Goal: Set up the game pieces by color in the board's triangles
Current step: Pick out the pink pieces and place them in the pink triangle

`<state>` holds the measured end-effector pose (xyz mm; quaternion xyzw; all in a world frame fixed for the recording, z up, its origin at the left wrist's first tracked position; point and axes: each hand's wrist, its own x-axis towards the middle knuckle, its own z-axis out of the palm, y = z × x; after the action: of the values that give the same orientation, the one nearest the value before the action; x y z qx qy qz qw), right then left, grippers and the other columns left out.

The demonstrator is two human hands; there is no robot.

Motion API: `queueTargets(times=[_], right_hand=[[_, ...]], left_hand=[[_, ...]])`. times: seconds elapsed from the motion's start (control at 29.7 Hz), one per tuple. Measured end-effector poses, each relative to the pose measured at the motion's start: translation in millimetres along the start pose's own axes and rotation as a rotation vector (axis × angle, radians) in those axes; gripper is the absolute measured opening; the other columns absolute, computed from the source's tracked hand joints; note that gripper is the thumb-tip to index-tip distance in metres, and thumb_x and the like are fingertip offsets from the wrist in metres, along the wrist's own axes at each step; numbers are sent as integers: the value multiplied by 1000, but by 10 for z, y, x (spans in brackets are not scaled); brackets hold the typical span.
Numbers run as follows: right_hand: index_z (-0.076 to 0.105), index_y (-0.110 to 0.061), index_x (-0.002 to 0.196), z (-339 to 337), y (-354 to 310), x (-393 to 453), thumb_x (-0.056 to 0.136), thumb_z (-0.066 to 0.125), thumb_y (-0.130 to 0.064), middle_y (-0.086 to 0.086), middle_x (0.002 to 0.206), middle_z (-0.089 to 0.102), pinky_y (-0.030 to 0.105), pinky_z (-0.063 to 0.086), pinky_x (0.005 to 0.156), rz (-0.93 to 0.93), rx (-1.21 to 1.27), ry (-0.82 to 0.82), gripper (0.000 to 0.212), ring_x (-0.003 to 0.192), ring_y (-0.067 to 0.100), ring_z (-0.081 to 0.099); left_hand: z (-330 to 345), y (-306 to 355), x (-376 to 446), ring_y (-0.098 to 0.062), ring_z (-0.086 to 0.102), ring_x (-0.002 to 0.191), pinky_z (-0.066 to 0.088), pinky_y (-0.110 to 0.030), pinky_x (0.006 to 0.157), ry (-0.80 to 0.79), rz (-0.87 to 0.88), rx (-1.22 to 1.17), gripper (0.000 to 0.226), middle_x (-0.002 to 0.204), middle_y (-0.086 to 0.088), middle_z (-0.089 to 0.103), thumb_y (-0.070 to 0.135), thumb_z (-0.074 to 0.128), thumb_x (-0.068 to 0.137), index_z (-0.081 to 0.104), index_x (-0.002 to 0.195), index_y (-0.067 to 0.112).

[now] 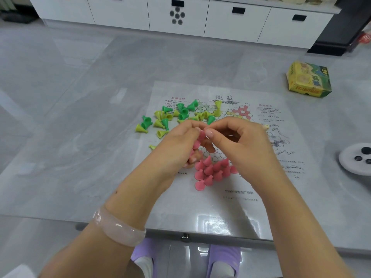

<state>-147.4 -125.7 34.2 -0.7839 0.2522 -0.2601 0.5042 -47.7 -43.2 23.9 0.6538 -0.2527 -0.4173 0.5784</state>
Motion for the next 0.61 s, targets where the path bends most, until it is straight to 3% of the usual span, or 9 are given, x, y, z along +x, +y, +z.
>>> queueTargets(times=[0.1, 0.24, 0.34, 0.4, 0.5, 0.61], right_hand=[[69, -22, 74, -17, -10, 2, 82, 65, -12, -8, 74, 71, 10, 49, 68, 7, -27, 21, 13, 71, 2, 65], [69, -26, 69, -125, 37, 23, 83, 64, -17, -18, 72, 70, 6, 46, 63, 116, -90, 100, 18, 70, -5, 61], [69, -22, 69, -188, 106, 23, 83, 63, -17, -16, 68, 68, 8, 44, 52, 262, -201, 109, 17, 71, 14, 62], [68, -21, 69, -203, 130, 12, 83, 62, -16, -11, 68, 68, 15, 46, 52, 327, -273, 78, 16, 70, 19, 62], [68, -18, 70, -185, 130, 2, 83, 60, -11, -4, 64, 70, 25, 51, 54, 413, -284, -21, 16, 58, 12, 64], [69, -15, 73, -160, 143, 6, 83, 60, -10, -1, 64, 70, 15, 45, 44, 433, -296, -56, 14, 46, 7, 61]], left_hand=[[0, 3, -8, -5, 35, 42, 28, -15, 39, -19, -11, 25, 25, 45, 17, 53, 20, 32, 98, 56, 104, 17], [-39, 11, 38, -8, 38, 48, 30, -18, 42, 145, -73, -51, 27, 67, 1, 57, 26, 34, 97, 58, 96, 15], [-64, 74, 63, -10, 36, 51, 29, -17, 43, 230, -139, -180, 16, 67, -4, 52, 11, 38, 93, 53, 92, 9], [-70, 96, 77, -11, 34, 52, 28, -19, 47, 234, -156, -216, 17, 70, -7, 50, -4, 37, 88, 51, 90, 5], [-93, 38, 104, -9, 37, 53, 32, -16, 44, 246, -132, -206, 24, 76, -8, 51, -12, 36, 83, 50, 86, 7], [-111, -25, 125, -8, 40, 55, 35, -15, 43, 269, -111, -177, 25, 72, -4, 53, -10, 41, 84, 52, 83, 13]])
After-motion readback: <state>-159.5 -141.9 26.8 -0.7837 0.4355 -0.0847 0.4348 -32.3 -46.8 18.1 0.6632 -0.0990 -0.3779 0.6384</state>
